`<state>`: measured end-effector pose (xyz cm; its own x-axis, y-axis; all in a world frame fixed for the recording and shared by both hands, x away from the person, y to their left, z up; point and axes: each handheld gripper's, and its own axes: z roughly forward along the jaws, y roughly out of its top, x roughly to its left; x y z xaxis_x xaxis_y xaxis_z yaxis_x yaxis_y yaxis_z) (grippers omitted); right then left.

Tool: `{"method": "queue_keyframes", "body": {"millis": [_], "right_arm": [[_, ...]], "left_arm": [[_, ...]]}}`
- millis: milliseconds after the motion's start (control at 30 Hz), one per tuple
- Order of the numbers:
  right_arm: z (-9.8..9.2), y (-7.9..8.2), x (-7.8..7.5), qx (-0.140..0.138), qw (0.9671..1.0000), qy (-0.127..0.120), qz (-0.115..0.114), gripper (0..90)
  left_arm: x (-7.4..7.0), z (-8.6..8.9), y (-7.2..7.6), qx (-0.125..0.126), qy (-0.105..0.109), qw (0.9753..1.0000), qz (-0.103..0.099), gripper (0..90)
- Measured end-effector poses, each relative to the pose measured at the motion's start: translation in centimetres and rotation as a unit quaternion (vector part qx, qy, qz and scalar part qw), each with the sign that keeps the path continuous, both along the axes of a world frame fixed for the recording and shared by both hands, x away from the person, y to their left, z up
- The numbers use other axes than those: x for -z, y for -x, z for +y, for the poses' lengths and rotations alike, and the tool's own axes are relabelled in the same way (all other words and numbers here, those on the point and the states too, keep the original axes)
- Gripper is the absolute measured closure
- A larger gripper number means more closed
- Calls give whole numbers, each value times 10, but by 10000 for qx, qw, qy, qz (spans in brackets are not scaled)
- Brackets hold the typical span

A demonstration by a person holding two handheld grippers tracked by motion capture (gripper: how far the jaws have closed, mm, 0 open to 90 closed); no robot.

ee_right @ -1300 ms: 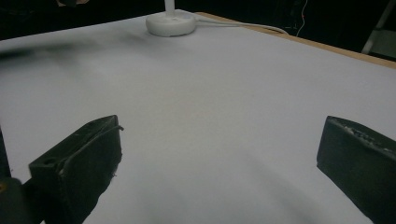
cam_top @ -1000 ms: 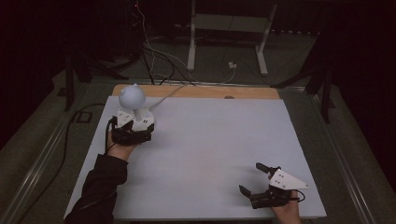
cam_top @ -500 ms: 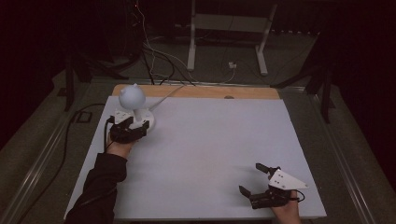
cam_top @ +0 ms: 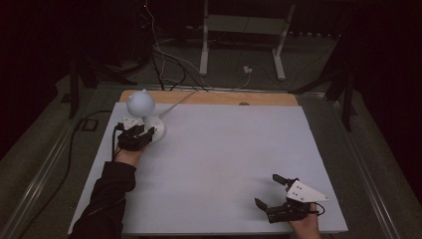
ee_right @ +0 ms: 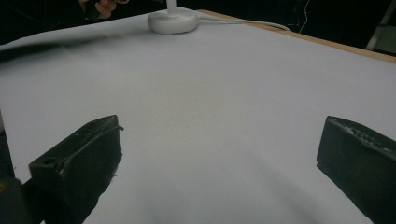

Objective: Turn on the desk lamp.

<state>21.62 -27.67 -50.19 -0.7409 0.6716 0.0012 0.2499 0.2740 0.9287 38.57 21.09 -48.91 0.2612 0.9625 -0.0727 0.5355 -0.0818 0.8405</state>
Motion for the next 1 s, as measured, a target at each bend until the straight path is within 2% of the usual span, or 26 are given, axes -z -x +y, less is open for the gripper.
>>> {"method": "queue_keyframes", "body": {"millis": [133, 367, 467, 633, 1000], "right_arm": [[0, 0, 0, -1, 10000, -7, 15, 0], [0, 0, 0, -6, 10000, 4, 32, 0], [0, 0, 0, -15, 10000, 1, 33, 0], [0, 0, 0, -20, 10000, 11, 34, 19], [-1, 0, 0, -9, 10000, -18, 37, 19]], "left_arm": [[2, 2, -2, 21, 68, 10000, 30, 650], [7, 2, -6, 79, -7, 9998, 155, 754], [10, 2, -8, 176, 2, 9996, 231, 801], [14, 3, -10, 193, -72, 9994, 266, 824], [21, 6, -13, 183, -68, 9993, 323, 881]]}}
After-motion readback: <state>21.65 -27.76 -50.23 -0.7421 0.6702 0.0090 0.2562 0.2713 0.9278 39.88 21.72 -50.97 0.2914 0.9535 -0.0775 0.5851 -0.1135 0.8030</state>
